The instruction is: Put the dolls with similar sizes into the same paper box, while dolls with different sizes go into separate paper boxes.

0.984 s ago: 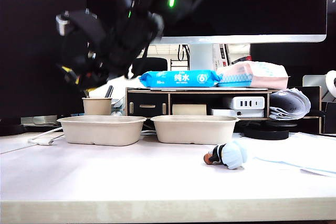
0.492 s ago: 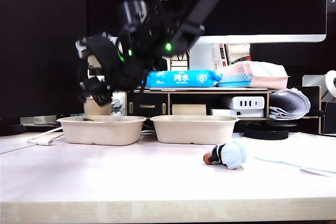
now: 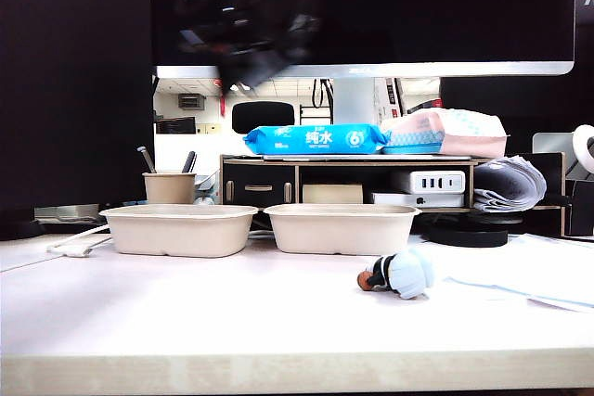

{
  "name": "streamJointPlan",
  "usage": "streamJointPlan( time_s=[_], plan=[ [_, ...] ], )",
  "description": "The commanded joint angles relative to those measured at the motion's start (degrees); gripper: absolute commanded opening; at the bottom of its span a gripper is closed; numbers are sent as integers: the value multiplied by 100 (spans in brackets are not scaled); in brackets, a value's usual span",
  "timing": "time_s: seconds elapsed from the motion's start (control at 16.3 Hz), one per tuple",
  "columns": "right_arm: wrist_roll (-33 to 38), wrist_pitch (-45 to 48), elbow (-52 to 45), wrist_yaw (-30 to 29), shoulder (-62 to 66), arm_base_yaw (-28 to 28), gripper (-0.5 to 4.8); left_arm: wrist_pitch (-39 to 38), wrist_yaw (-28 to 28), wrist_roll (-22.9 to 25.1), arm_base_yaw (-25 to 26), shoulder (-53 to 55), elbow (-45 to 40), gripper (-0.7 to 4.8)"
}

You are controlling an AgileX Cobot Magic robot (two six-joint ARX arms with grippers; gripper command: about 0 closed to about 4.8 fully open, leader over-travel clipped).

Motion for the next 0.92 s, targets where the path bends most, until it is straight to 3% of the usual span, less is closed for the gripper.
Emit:
streamJointPlan(
  time_s=[0.06,0.18,0.31,0.49,0.74,0.92],
  plan=[
    [192,-2319,-2,129,-234,-90,211,44,31,0,-616,59,7,-5],
    [262,-2992,-262,-393,-234,-232,211,35,24,0,-839,387,4,-5],
    [326,-2968,-599,-372,-227,-356,213,22,28,0,-841,562,4,-5],
    [632,-2813,-1233,-302,-208,-428,307,2,28,0,-846,627,9,-5],
    [874,-2363,-1725,-280,-208,-428,306,0,4,0,-966,632,9,-5],
    [1051,-2264,-1847,-131,-208,-428,307,4,9,0,-1598,608,9,-5]
  ],
)
